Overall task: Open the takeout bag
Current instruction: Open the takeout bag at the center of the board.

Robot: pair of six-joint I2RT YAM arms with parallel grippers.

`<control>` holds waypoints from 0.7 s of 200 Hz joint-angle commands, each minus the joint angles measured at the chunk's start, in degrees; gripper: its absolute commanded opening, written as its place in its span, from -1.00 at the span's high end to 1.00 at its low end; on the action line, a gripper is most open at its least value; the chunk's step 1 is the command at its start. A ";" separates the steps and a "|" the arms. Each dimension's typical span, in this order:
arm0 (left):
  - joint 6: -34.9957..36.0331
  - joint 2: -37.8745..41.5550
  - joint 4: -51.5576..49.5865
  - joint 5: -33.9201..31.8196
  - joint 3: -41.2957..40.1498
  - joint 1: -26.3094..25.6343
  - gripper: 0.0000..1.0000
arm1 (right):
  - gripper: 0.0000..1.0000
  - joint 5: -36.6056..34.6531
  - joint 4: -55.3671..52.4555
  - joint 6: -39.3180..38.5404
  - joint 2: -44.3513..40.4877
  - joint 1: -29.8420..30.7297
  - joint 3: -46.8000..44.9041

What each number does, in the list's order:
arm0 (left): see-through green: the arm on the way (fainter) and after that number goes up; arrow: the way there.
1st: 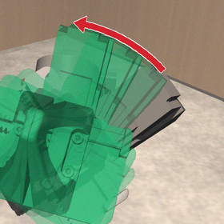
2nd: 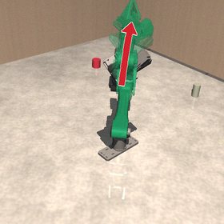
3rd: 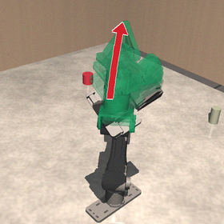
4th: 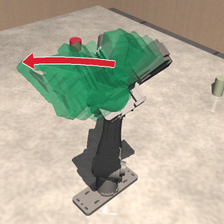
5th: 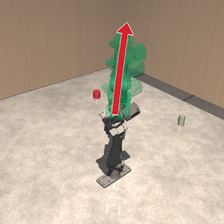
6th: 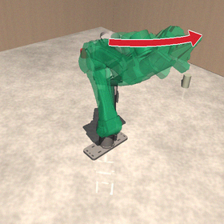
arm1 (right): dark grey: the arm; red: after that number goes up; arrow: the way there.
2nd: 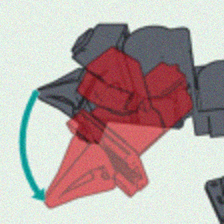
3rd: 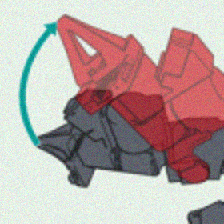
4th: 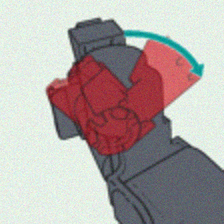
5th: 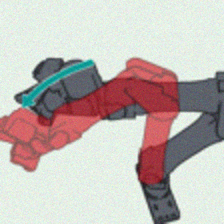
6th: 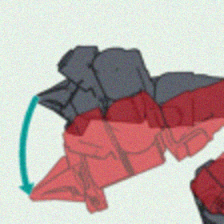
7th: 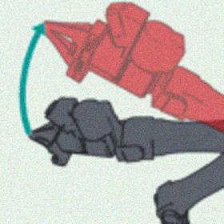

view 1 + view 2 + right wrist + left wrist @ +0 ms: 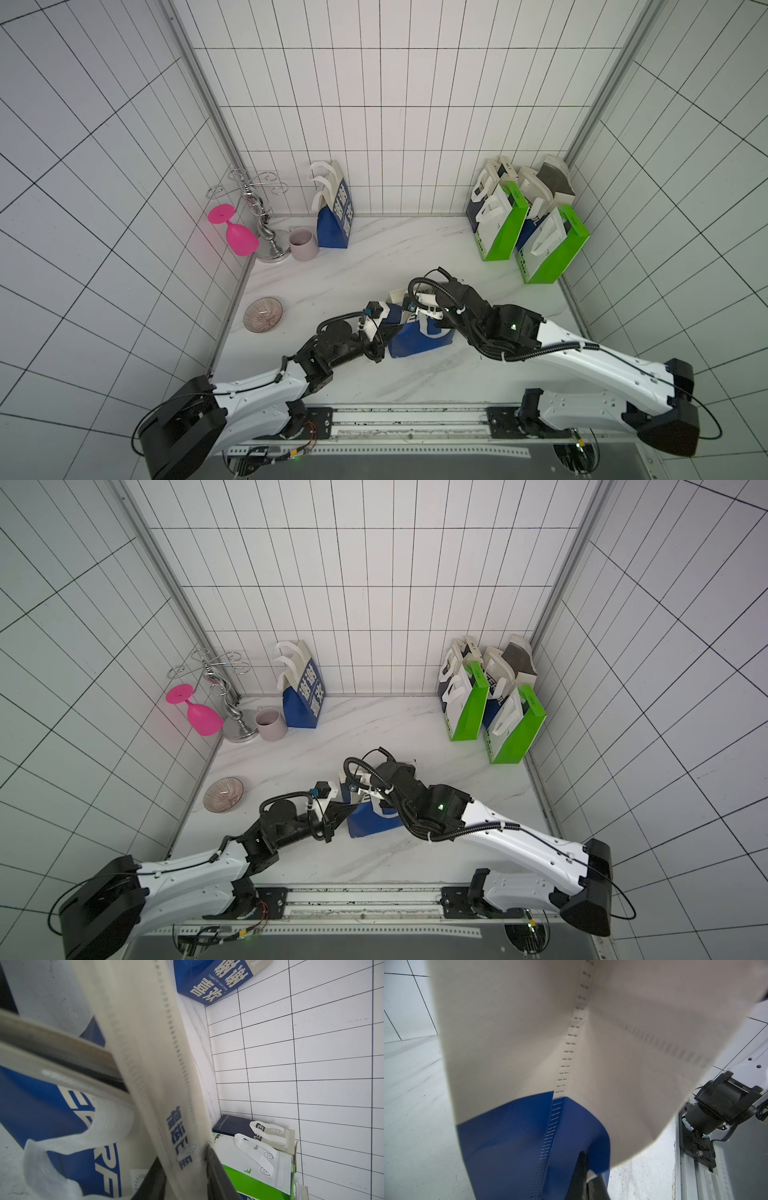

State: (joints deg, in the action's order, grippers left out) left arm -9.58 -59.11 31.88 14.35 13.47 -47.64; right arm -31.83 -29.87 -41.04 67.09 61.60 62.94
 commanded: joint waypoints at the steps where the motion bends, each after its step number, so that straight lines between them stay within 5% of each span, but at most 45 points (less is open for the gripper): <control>1: 0.35 -0.04 -1.91 0.06 -0.71 -0.09 1.00 | 0.48 -2.14 1.71 0.08 0.66 0.37 -2.74; 38: 0.35 0.14 -2.00 -0.03 -0.71 -0.09 1.00 | 1.00 -1.64 0.35 0.66 0.43 0.34 -1.58; 140: 0.62 0.71 -2.52 -0.51 -0.76 -0.10 1.00 | 1.00 -1.79 -10.17 -3.07 1.59 -1.84 12.10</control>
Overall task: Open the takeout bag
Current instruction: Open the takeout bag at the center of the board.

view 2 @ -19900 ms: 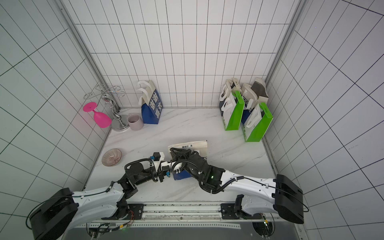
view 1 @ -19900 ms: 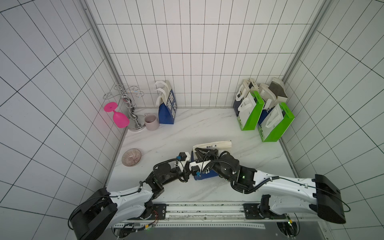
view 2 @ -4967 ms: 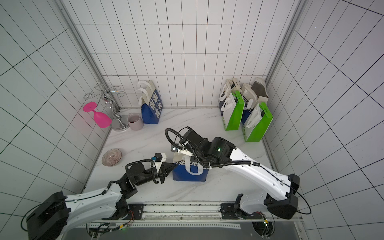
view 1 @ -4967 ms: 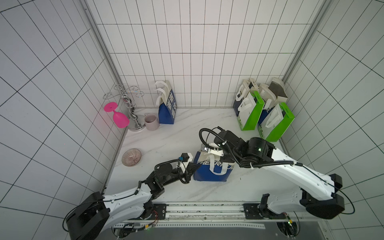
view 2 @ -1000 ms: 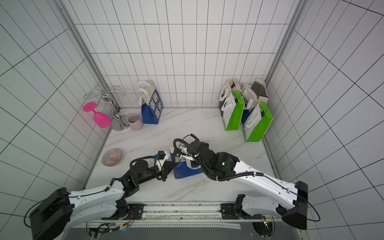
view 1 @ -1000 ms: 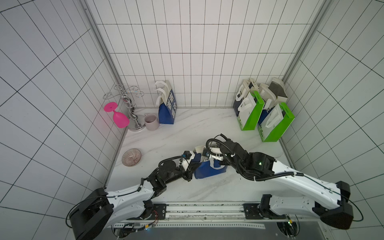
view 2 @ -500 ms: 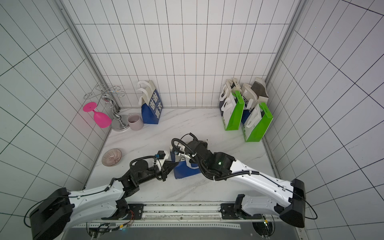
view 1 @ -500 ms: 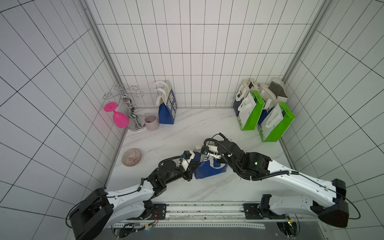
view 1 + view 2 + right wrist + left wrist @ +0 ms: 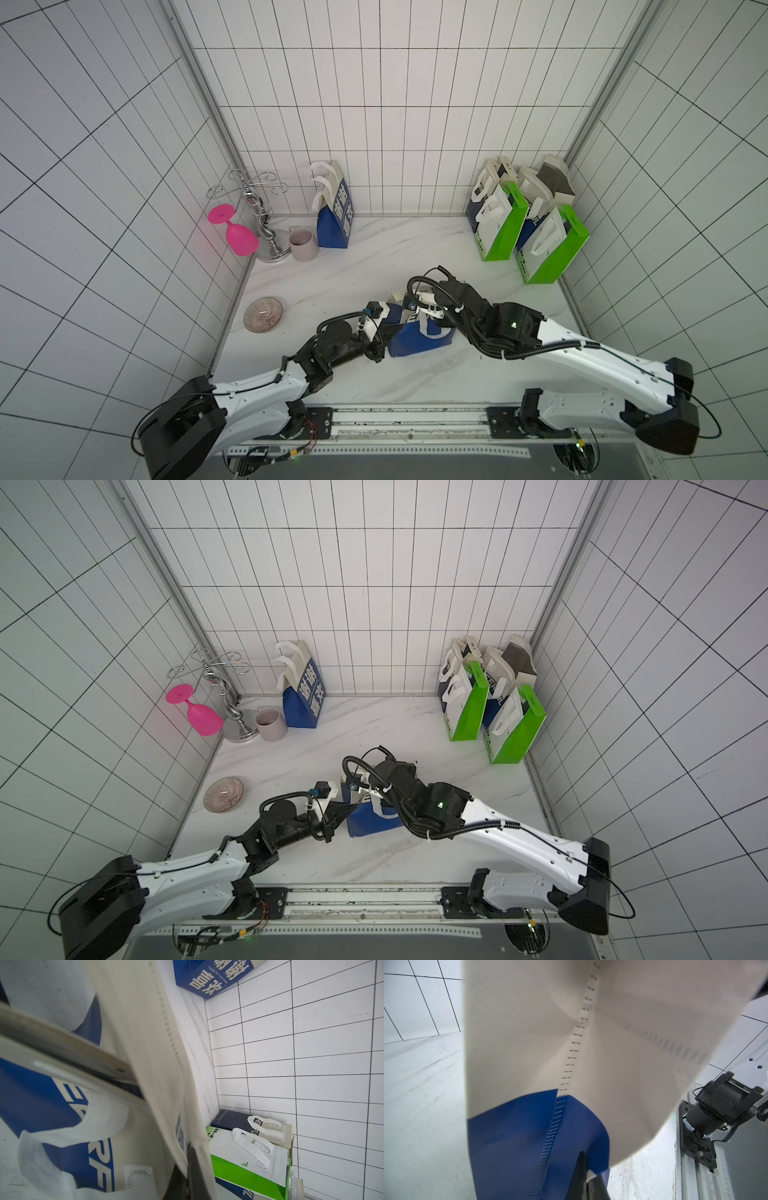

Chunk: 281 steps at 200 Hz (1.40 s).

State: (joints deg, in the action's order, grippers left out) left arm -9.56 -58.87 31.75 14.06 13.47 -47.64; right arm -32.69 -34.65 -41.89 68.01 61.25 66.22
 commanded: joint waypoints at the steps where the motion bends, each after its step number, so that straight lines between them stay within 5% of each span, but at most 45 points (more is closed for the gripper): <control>1: 0.60 0.49 -2.39 -0.20 -0.75 -0.14 1.00 | 1.00 -0.95 -5.45 -2.27 0.70 -1.53 9.10; 97: 0.73 -0.13 -2.22 0.00 -0.81 -0.12 1.00 | 1.00 1.44 -14.07 -6.19 6.32 -4.39 25.66; 152: 0.78 0.15 -2.39 -0.40 -0.75 -0.11 1.00 | 1.00 4.33 -15.46 -1.38 7.99 -5.21 26.52; 186: 0.70 -0.06 -2.29 -0.27 -0.82 -0.11 1.00 | 0.29 4.63 -13.91 2.93 9.57 -7.22 25.71; 205: 0.76 -0.19 -2.30 -0.12 -0.71 -0.15 1.00 | 0.06 5.49 -12.14 7.51 10.71 -9.62 26.32; 241: 0.76 -0.08 -2.39 -0.27 -0.81 -0.09 1.00 | -0.04 6.07 -9.92 15.89 11.37 -13.08 26.37; 281: 0.73 -0.19 -2.39 -0.31 -0.72 -0.15 1.00 | -0.10 19.29 -8.39 28.35 6.48 -20.72 24.14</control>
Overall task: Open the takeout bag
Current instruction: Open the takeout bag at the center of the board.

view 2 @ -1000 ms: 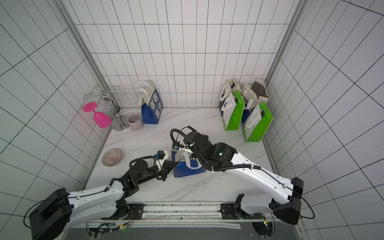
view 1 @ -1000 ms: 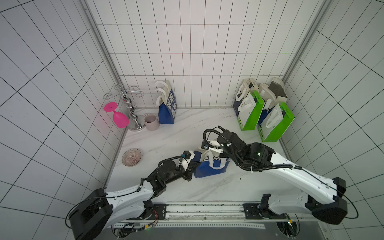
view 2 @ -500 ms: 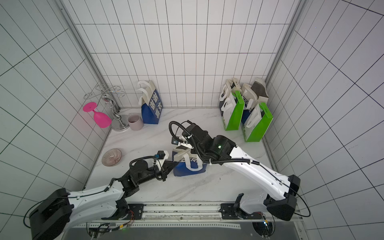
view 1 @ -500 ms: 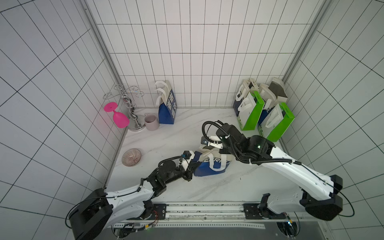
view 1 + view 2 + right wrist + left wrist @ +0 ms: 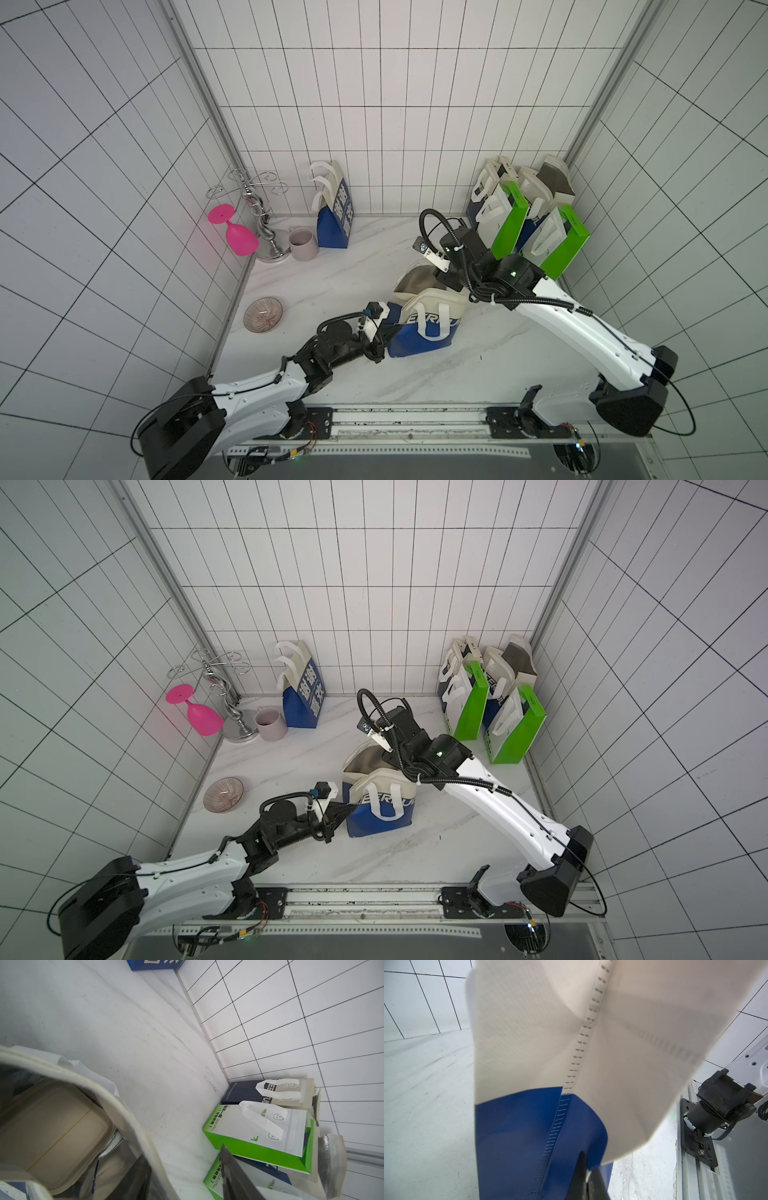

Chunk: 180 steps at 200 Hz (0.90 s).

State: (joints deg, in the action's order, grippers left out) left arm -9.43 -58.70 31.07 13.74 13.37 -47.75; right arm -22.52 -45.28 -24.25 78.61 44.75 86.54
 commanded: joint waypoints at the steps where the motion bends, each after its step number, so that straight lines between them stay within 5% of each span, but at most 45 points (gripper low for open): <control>1: 0.62 -0.37 -1.71 0.04 -0.62 -0.01 1.00 | -0.10 9.50 2.40 10.98 -4.27 -4.45 3.73; 59: 0.61 -0.37 -1.95 0.15 -0.60 0.02 1.00 | -0.14 19.29 5.63 17.24 -10.32 -9.30 -1.29; 118: 0.55 -0.35 -1.78 -0.14 -0.62 0.02 1.00 | -0.39 29.98 11.53 22.04 -29.86 -9.41 -21.85; 180: 0.62 -0.69 -1.48 0.17 -0.52 -0.03 1.00 | -0.62 33.04 13.98 27.24 -35.39 -9.49 -35.52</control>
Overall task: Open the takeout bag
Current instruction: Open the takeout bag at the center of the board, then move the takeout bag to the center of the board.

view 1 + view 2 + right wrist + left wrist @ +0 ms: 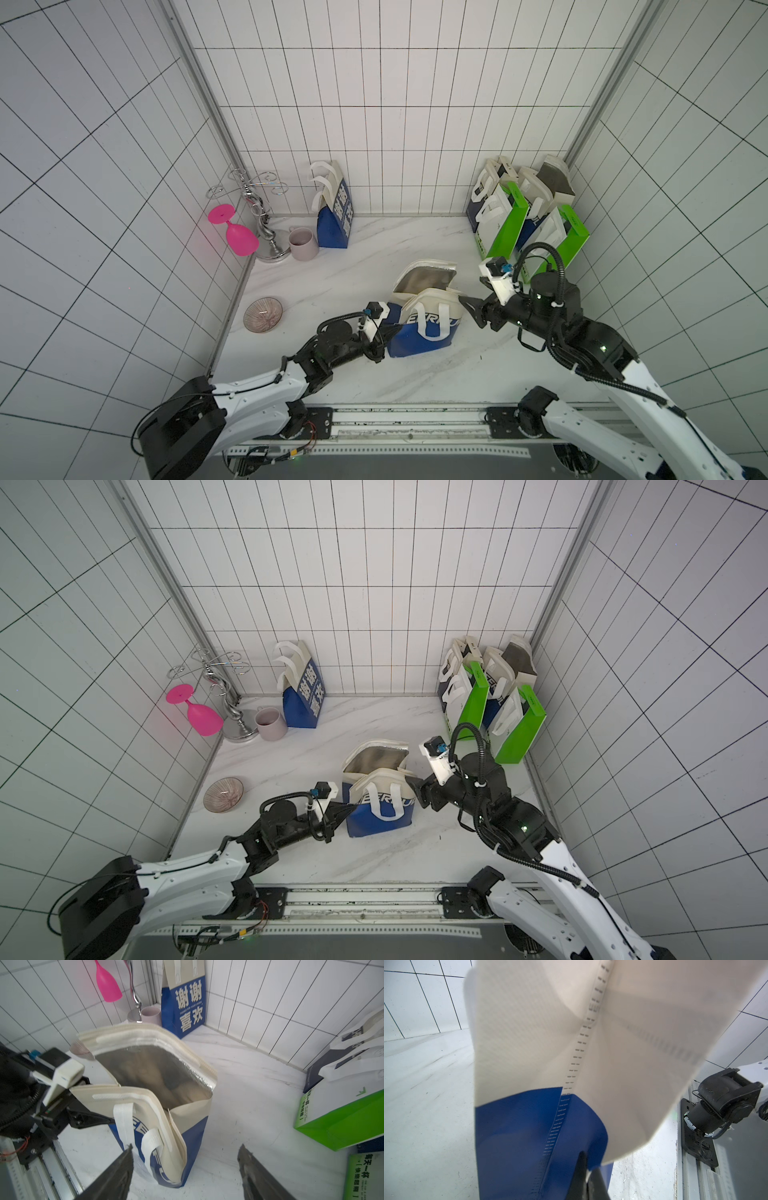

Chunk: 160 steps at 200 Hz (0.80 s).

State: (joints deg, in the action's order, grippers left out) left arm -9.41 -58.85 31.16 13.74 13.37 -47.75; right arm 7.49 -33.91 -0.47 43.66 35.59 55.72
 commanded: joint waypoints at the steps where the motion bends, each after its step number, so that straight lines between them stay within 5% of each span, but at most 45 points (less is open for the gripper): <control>1: 0.56 -0.55 -1.60 0.20 -0.53 0.00 1.00 | -0.62 3.13 2.70 3.46 -0.43 -0.34 -4.81; 56: 0.78 -0.81 -1.63 0.50 -0.50 -0.05 1.00 | -0.48 6.95 7.28 3.11 4.98 -0.39 -6.87; 111: 0.75 -0.54 -1.98 -0.02 -0.30 0.02 0.78 | 0.37 11.03 8.24 2.44 8.21 -0.53 -6.00; 133: 0.71 -0.33 -2.18 -0.50 -0.36 -0.04 0.48 | 0.79 11.95 8.23 2.24 8.74 -0.54 -5.74; 160: -0.45 1.31 -3.76 -5.14 -0.41 0.02 -0.15 | 1.00 9.97 8.76 3.35 9.89 -0.59 -4.07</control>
State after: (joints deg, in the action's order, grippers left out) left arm -8.82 -58.98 29.28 12.97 13.34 -47.75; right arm 17.69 -26.96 1.52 52.53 35.24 51.75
